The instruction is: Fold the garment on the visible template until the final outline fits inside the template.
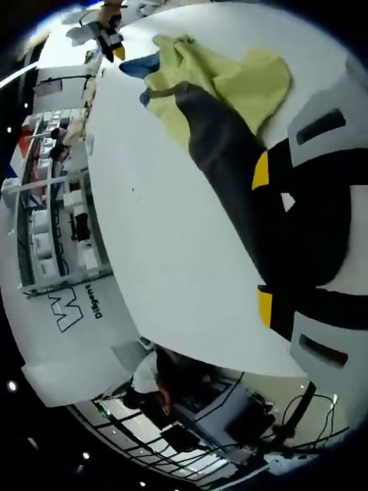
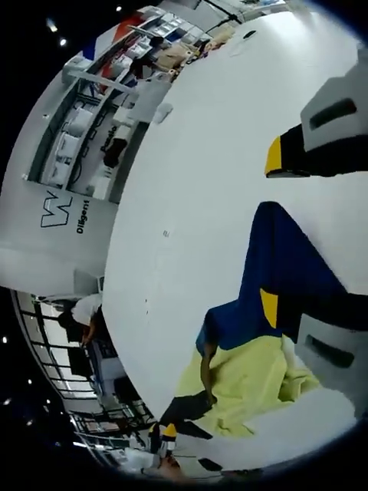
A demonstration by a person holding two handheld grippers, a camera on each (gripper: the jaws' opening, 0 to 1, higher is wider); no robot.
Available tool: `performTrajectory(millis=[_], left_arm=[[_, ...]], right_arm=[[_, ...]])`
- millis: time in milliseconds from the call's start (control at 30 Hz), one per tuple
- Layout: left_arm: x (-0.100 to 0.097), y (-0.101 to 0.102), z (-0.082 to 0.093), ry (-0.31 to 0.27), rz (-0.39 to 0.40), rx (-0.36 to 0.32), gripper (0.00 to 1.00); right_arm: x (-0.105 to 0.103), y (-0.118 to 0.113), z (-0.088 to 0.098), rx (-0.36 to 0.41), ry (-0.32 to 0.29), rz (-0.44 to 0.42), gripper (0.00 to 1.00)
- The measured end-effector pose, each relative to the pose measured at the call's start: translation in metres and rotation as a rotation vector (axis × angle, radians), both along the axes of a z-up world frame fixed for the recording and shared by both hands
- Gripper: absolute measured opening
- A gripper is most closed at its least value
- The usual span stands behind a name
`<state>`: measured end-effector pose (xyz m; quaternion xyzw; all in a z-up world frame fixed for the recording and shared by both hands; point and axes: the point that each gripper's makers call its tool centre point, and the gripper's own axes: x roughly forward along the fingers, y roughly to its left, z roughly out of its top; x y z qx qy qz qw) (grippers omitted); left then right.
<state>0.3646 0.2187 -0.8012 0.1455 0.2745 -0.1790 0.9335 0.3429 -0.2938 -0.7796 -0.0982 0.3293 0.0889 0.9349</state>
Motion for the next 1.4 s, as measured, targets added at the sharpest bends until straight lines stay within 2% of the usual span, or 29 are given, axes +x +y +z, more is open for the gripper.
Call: performTrajectory(millis=[100, 200, 333, 400, 567, 667, 767, 900, 1267, 1400], left_arm=[[-0.004, -0.016, 0.002, -0.002, -0.053, -0.010, 0.72], [-0.007, -0.030, 0.004, -0.005, -0.082, -0.031, 0.76], [-0.010, -0.042, 0.005, -0.008, -0.111, -0.043, 0.83], [-0.012, -0.050, 0.005, -0.012, -0.131, -0.044, 0.86], [-0.015, -0.068, 0.002, -0.006, -0.156, -0.048, 0.90], [-0.015, -0.078, 0.002, -0.003, -0.165, -0.053, 0.90], [-0.014, -0.095, 0.004, -0.033, -0.208, -0.055, 0.90], [-0.012, -0.110, 0.003, -0.032, -0.227, -0.061, 0.89], [-0.008, -0.147, -0.004, -0.013, -0.281, -0.105, 0.83], [-0.008, -0.160, -0.013, 0.005, -0.293, -0.108, 0.79]], right_arm=[[0.002, 0.010, 0.001, 0.086, 0.000, -0.005, 0.79], [0.003, 0.015, 0.004, 0.101, -0.009, 0.000, 0.83], [0.006, 0.027, 0.007, 0.109, -0.036, 0.035, 0.96], [0.007, 0.036, 0.008, 0.116, -0.045, 0.067, 0.99], [0.010, 0.057, 0.006, 0.091, -0.041, 0.131, 0.98], [0.012, 0.065, 0.005, 0.082, -0.044, 0.152, 0.94], [0.016, 0.078, 0.002, 0.028, -0.045, 0.215, 0.94], [0.019, 0.085, 0.002, 0.000, -0.047, 0.245, 0.92], [0.029, 0.104, -0.012, -0.004, -0.019, 0.302, 0.87], [0.033, 0.113, -0.015, 0.010, -0.017, 0.317, 0.84]])
